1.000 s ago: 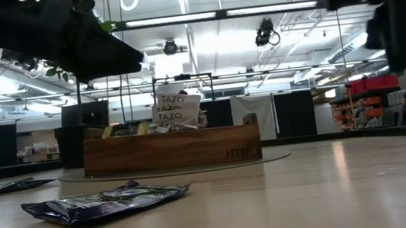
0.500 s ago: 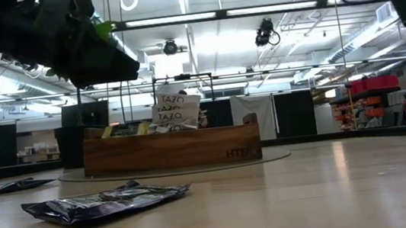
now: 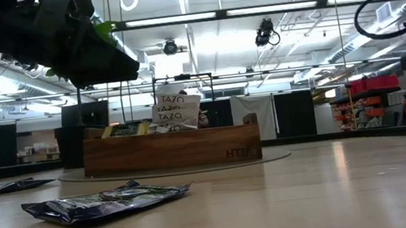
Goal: Pick & Place Tea
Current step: Put the violet tea bag into the wooden organizer
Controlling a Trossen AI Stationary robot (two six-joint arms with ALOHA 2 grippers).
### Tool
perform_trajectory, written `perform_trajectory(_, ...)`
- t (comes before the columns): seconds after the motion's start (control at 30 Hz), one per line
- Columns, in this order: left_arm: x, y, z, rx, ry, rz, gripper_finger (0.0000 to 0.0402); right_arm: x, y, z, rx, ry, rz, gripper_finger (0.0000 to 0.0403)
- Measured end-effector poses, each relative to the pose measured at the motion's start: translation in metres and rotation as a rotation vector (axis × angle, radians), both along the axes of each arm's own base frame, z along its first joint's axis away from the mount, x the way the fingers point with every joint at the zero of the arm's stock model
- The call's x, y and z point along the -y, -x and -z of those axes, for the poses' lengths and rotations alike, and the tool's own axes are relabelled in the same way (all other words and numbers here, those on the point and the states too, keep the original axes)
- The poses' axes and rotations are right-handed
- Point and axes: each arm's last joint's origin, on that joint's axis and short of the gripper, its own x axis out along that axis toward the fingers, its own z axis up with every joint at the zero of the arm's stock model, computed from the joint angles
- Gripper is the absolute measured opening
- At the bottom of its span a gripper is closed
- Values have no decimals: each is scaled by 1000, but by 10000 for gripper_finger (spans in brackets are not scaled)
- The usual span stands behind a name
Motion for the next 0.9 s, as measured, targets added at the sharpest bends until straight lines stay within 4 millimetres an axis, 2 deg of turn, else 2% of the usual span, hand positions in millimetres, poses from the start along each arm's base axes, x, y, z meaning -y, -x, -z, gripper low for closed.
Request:
perform_trajectory(0.27, 0, 0, 0, 7, 22, -8, 197, -2, -5, 0, 68, 0, -106, 200)
perform_trajectory(0.6, 0, 0, 0, 7, 22, -8, 197, 2, 1, 17, 94, -35, -141, 225)
perform_trajectory(0.77, 0, 0, 0, 7, 22, -8, 197, 2, -2, 18, 133, -12, -174, 190)
perform_trajectory(0.9, 0, 0, 0, 7, 22, -8, 197, 5, -6, 17, 171, 5, -128, 123)
